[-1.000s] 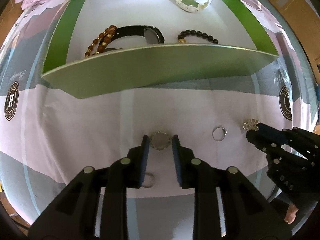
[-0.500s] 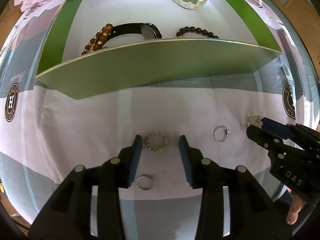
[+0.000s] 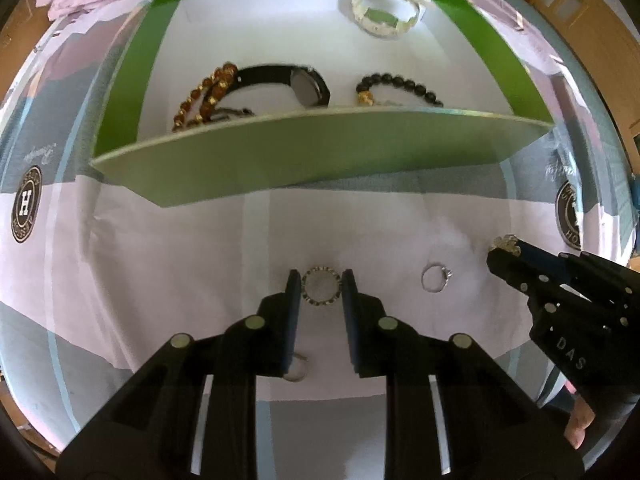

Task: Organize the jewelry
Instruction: 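Lift the gold charm with the right tool while the left tool lifts the beaded ring, then carry the gold charm and beaded ring into the green box and open both tools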

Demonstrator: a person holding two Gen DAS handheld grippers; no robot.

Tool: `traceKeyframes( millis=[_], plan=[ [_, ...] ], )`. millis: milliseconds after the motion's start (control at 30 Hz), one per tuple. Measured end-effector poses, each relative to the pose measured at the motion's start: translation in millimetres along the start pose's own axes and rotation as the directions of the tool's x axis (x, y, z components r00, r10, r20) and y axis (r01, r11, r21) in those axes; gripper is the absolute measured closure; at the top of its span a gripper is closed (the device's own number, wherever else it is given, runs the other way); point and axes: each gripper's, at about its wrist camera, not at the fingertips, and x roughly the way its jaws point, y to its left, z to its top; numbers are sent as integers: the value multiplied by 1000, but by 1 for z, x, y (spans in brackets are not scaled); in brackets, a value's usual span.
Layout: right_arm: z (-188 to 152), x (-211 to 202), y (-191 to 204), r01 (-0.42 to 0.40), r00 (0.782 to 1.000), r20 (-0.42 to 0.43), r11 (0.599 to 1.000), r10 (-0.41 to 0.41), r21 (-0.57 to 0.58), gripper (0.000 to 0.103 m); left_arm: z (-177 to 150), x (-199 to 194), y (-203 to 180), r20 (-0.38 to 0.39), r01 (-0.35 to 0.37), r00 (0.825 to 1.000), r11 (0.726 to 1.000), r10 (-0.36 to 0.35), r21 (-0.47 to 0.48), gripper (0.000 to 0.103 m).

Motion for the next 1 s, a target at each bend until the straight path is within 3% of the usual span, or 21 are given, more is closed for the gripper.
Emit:
traceKeyframes(
  millis=[167, 300, 533, 633, 833, 1000],
  plan=[
    [11, -27, 2, -67, 993, 95, 998, 65, 17, 84, 3, -25, 0, 85, 9, 996, 1000, -9, 6, 83],
    [19, -56, 15, -110, 967, 232, 994, 109, -7, 84, 9, -50, 0, 194, -22, 981, 999, 17, 25, 82],
    [35, -80, 33, -74, 923, 376, 997, 81, -33, 84, 19, -83, 17, 317, -51, 947, 999, 54, -17, 83],
    [41, -84, 43, -12, 901, 432, 999, 26, -34, 84, 24, -93, 29, 360, -51, 930, 997, 67, -55, 83],
    [46, -76, 53, 35, 890, 455, 999, -19, -27, 84, 32, -90, 37, 385, -79, 917, 993, 107, -89, 82],
    [54, -62, 55, 51, 900, 435, 998, -35, -24, 84, 38, -78, 45, 356, -86, 927, 991, 118, -103, 82]
  ],
)
